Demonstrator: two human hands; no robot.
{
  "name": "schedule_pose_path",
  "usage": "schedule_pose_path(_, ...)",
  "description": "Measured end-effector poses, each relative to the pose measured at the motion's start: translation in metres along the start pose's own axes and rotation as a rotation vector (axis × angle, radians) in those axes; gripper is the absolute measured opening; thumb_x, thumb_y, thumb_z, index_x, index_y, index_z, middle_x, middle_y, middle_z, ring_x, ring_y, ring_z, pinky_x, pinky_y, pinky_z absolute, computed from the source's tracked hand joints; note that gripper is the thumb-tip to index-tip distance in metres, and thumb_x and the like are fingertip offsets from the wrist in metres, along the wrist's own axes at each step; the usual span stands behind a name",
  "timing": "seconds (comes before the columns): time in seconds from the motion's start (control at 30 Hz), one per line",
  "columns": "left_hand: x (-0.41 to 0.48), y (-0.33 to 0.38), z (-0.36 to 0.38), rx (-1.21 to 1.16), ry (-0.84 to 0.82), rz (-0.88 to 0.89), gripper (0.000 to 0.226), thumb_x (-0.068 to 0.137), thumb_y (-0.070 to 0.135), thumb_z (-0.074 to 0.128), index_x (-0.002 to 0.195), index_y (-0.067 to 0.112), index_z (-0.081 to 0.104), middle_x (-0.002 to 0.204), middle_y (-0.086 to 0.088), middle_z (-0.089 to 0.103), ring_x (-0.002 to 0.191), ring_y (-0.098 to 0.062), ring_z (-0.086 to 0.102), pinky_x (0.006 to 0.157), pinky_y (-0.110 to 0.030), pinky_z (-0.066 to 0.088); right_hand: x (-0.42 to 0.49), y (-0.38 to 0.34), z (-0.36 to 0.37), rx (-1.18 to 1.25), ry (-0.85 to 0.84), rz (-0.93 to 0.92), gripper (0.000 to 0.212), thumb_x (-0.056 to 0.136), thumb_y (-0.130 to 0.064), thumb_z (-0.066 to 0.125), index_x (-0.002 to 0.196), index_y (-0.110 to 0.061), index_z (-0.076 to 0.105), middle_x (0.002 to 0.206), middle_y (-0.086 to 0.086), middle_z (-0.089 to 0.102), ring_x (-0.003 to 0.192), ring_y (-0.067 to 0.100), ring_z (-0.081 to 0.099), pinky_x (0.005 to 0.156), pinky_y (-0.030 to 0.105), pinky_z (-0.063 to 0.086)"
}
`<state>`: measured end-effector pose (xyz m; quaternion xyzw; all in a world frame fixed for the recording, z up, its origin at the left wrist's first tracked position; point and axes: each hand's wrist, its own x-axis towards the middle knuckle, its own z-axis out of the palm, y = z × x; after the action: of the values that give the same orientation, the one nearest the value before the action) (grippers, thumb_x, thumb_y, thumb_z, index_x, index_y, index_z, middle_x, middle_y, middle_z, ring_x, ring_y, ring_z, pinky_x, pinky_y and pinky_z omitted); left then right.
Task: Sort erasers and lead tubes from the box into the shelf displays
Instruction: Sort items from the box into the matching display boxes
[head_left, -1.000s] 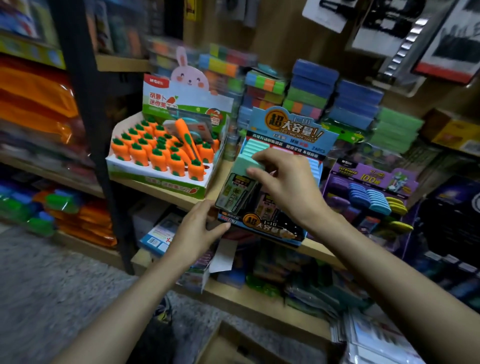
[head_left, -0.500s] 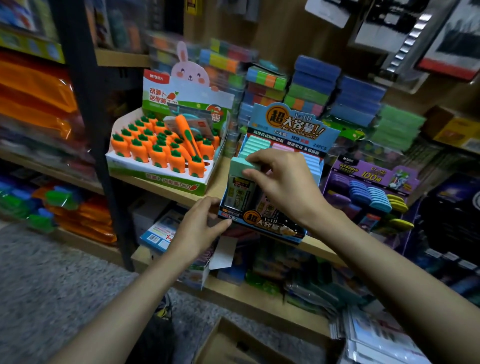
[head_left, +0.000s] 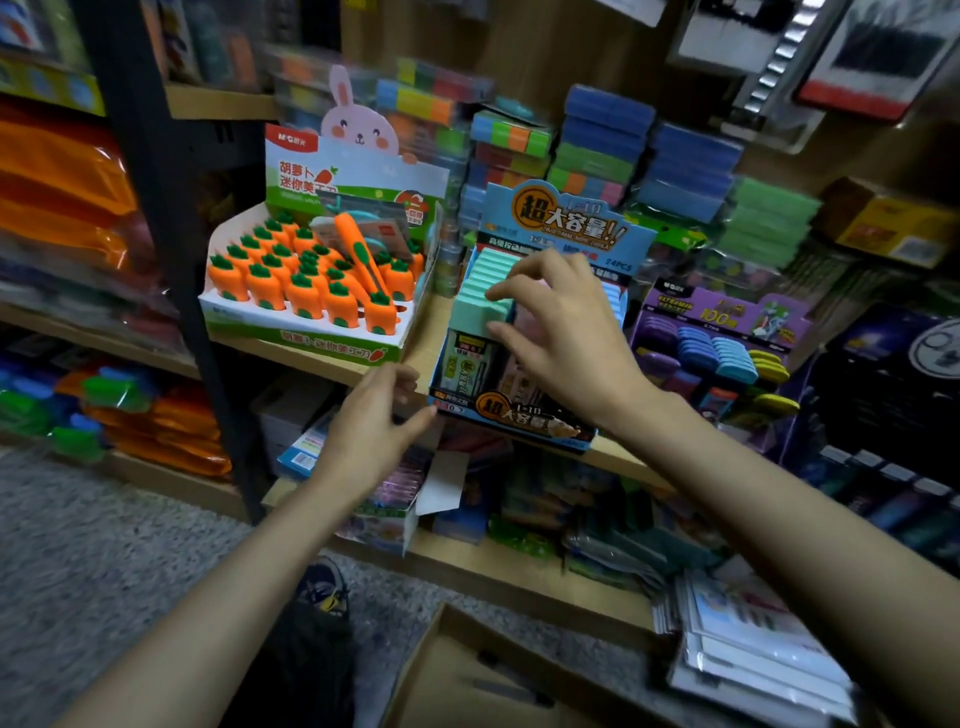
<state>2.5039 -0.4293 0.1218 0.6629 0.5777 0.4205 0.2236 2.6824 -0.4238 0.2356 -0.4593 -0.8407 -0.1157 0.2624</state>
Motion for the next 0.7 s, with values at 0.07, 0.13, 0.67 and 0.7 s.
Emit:
schedule_pose_path(0.07, -0.009, 0.001, -0.006, 0.006, -0.024, 0.01, 0.017, 0.085, 0.016, 0.067, 0.098, 0.015, 0.056, 0.091, -0.001, 0.061, 0.086, -0.018, 0.059, 0.075, -0.032, 0.049, -0.022, -0.003, -0.012, 0.036, -0.024, -0.009, 0.024, 0.09, -0.024, 0.06, 0.108, -0.009, 0.064, 0.108, 0.009, 0.056, 0.105, 0.029, 0.045, 0.087, 0.04, 0.037)
schedule_pose_path(0.13, -0.023, 0.001, -0.006, 0.05, -0.147, 0.013, 0.011, 0.087, 0.017, 0.065, 0.091, 0.018, 0.055, 0.081, 0.006, 0.06, 0.079, -0.013, 0.059, 0.065, -0.019, 0.045, -0.054, -0.004, -0.018, 0.074, -0.09, -0.008, 0.02, 0.09, -0.024, 0.06, 0.104, -0.011, 0.065, 0.102, 0.007, 0.058, 0.1, 0.027, 0.047, 0.084, 0.04, 0.038)
schedule_pose_path(0.67, -0.196, -0.105, 0.19, 0.417, -0.967, -0.164, 0.031, 0.09, 0.018, 0.059, 0.119, 0.013, 0.05, 0.127, -0.005, 0.049, 0.114, -0.019, 0.05, 0.091, -0.027, 0.042, -0.386, 0.035, 0.136, 0.359, -0.905, 0.762, 0.021, 0.094, -0.023, 0.05, 0.11, -0.018, 0.063, 0.116, 0.007, 0.064, 0.109, 0.025, 0.058, 0.088, 0.032, 0.045)
schedule_pose_path(0.7, -0.204, -0.114, 0.2, 0.439, -0.968, -0.177, 0.038, 0.09, 0.021, 0.059, 0.125, 0.013, 0.048, 0.131, -0.006, 0.046, 0.118, -0.02, 0.047, 0.095, -0.029, 0.041, -0.405, 0.032, 0.15, 0.384, -0.942, 0.818, 0.023, 0.094, -0.023, 0.05, 0.112, -0.016, 0.063, 0.118, 0.008, 0.064, 0.109, 0.025, 0.058, 0.089, 0.033, 0.046)
